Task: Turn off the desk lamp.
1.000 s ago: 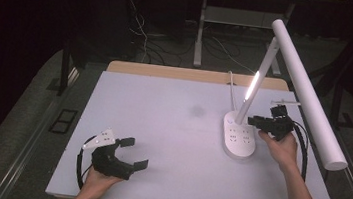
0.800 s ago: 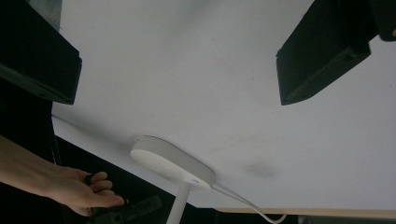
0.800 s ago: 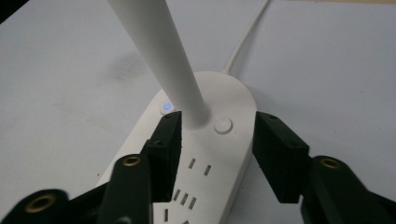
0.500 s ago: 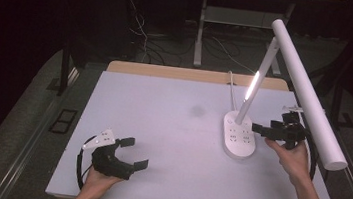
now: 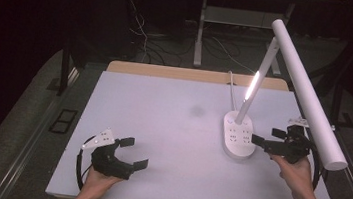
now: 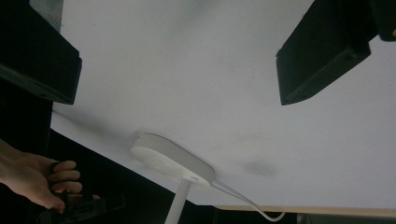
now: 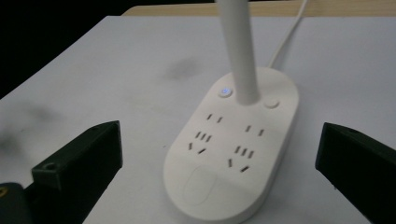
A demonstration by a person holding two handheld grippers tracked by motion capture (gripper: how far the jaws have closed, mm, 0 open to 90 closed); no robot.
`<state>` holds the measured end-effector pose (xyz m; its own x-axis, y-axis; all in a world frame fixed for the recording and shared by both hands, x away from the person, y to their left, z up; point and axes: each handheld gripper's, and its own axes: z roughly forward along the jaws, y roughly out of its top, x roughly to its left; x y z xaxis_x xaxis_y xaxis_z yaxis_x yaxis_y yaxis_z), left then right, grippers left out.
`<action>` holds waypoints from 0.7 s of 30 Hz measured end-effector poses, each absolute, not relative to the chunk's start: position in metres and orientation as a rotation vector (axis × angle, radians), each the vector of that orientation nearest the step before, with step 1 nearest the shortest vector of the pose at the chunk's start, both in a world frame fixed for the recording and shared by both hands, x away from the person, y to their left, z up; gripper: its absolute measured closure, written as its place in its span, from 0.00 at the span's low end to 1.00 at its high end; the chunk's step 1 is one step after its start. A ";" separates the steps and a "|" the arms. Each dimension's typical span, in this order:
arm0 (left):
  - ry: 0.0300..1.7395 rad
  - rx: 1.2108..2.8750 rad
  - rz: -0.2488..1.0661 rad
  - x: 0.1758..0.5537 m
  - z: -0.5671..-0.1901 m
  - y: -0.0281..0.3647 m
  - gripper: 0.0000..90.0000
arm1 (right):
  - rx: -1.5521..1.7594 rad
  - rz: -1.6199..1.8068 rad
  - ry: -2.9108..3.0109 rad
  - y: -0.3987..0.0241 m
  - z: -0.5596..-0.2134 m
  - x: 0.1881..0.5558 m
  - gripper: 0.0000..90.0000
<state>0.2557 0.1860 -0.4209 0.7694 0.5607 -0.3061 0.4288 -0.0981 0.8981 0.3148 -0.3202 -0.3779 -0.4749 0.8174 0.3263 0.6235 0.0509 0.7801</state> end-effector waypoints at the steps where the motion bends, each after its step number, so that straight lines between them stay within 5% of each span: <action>1: 0.779 1.726 0.134 0.256 -0.421 0.186 0.00 | 1.477 1.399 2.125 -0.319 -0.379 0.312 0.01; 21: 0.779 1.729 0.134 0.256 -0.421 0.186 0.00 | 1.323 1.440 2.200 -0.287 -0.414 0.250 0.01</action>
